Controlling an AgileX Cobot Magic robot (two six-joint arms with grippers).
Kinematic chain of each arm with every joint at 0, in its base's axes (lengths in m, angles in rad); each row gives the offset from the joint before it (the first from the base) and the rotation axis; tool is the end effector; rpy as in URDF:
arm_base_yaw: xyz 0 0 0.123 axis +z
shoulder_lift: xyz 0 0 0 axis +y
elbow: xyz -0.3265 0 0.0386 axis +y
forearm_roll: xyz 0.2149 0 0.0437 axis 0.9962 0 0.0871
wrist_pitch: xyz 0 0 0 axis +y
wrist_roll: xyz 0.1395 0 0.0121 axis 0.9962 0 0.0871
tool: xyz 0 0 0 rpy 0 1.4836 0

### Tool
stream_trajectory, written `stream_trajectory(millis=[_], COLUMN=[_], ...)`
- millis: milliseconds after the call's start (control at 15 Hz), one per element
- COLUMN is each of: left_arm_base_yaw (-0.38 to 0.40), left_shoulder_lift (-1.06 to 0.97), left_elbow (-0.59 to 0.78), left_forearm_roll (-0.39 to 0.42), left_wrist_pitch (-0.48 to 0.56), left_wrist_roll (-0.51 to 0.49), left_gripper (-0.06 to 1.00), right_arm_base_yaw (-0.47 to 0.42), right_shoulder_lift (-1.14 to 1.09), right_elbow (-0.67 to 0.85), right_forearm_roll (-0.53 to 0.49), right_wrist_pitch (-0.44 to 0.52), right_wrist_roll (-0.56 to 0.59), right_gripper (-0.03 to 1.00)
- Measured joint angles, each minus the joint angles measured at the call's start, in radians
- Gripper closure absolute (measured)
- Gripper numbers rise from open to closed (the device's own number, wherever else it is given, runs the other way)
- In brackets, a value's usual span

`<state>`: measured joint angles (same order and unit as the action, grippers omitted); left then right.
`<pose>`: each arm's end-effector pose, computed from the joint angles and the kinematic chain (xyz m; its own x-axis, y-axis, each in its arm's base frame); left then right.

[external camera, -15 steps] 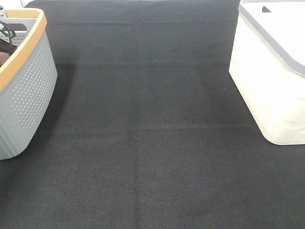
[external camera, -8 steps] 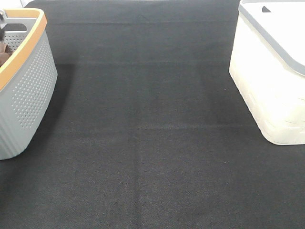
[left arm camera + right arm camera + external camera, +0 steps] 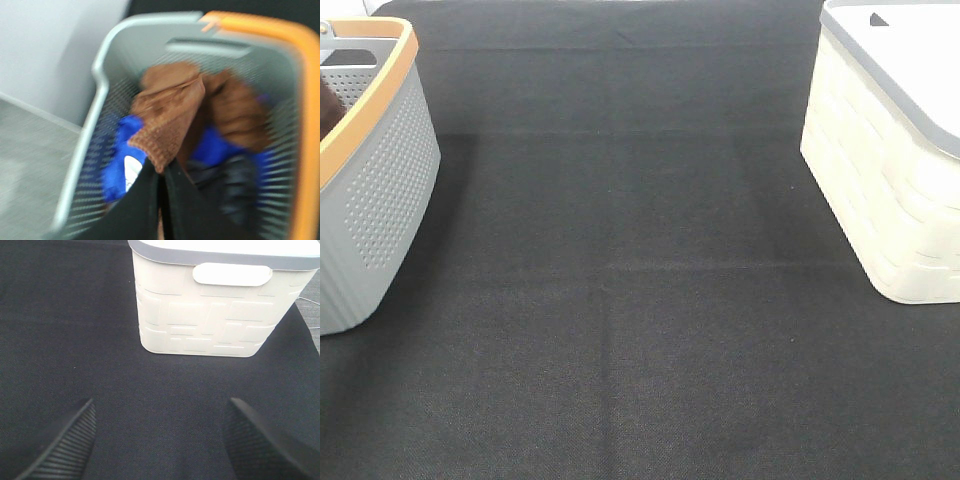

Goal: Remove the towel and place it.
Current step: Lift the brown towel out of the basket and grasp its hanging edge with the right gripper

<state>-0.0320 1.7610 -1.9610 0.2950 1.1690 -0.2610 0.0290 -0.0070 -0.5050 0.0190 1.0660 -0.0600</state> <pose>0.3899 0.0250 0.4190 -0.7331 -0.1137 -0.6705 -0.2493 0.9622 0.1095 -0.0359 0.0013 0.2396 -0.4470 -0.0638 -0.8923 -0.0666 0.9971 -0.0379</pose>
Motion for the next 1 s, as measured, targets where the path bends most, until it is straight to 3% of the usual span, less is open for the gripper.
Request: stream_trajectory(millis=[67, 133, 333, 467, 600, 733, 1000], left_arm_base_yaw=[0.000, 0.000, 0.000, -0.019, -0.055, -0.127, -0.230], left_shoulder_lift=[0.000, -0.046, -0.105, -0.138, -0.158, -0.172, -0.173], left_elbow=[0.000, 0.000, 0.000, 0.000, 0.000, 0.000, 0.000], left_forearm_roll=[0.000, -0.108, -0.304, -0.456, -0.498, -0.513, -0.521], left_wrist_pitch=[0.000, -0.034, -0.140, -0.232, -0.267, -0.314, -0.439], left_wrist_roll=[0.000, 0.000, 0.037, 0.126, 0.165, 0.175, 0.178], left_gripper=[0.94, 0.94, 0.94, 0.94, 0.94, 0.94, 0.94], right_arm_base_yaw=[0.000, 0.000, 0.000, 0.000, 0.000, 0.000, 0.056], right_shoulder_lift=[0.000, 0.000, 0.000, 0.021, 0.083, 0.254, 0.567], right_elbow=[0.000, 0.000, 0.000, -0.020, -0.034, -0.068, -0.195], right_forearm_roll=[0.000, 0.000, 0.008, 0.107, 0.194, 0.331, 0.592], right_wrist_pitch=[0.000, 0.000, 0.000, -0.060, -0.117, -0.188, -0.290], right_wrist_roll=[0.000, 0.000, 0.000, 0.000, -0.012, -0.109, -0.401], right_gripper=[0.28, 0.28, 0.28, 0.28, 0.28, 0.28, 0.29])
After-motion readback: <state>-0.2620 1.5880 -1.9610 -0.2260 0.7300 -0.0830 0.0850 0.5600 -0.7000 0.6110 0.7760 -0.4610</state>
